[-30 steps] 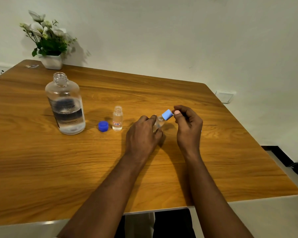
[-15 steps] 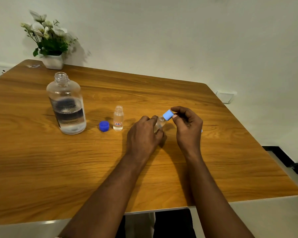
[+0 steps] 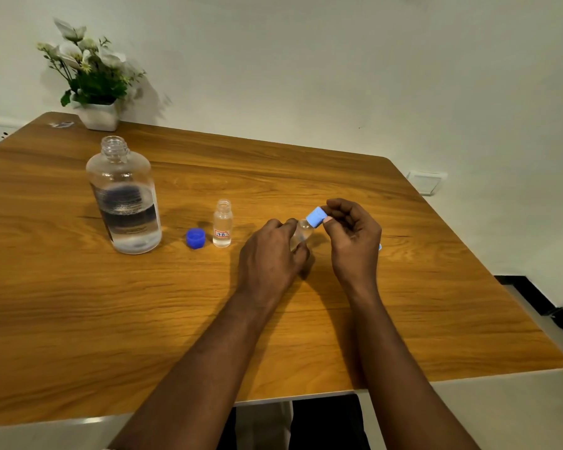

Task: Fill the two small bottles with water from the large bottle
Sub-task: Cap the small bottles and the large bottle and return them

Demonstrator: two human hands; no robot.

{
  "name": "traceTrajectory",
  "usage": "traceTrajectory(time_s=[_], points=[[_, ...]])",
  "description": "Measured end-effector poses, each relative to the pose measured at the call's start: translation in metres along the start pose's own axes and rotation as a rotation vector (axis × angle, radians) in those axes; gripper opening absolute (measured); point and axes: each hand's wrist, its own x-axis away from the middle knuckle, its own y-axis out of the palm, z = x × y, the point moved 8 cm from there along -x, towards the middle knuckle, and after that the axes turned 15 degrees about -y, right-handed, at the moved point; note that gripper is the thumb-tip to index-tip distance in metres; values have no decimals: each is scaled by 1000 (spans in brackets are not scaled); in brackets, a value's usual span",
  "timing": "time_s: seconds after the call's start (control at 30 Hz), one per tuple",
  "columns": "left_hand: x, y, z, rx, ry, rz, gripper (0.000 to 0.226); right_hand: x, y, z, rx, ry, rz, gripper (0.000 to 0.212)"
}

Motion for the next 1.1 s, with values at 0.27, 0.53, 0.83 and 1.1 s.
traceTrajectory(time_s=[0.27,0.53,0.83,1.1], points=[[1,-1,1,8,4,-4,40,1,-2,1,-6,-1,28,20],[0,-2,1,17,-10,-13,44,0,1,2,-4,18,-9,22],[1,-1,3,4,-5,-32,44,1,-1,3,26,12,-4,23],[1,0,0,15,-10,-40,45,1,-1,-1,23,-15,2,5]])
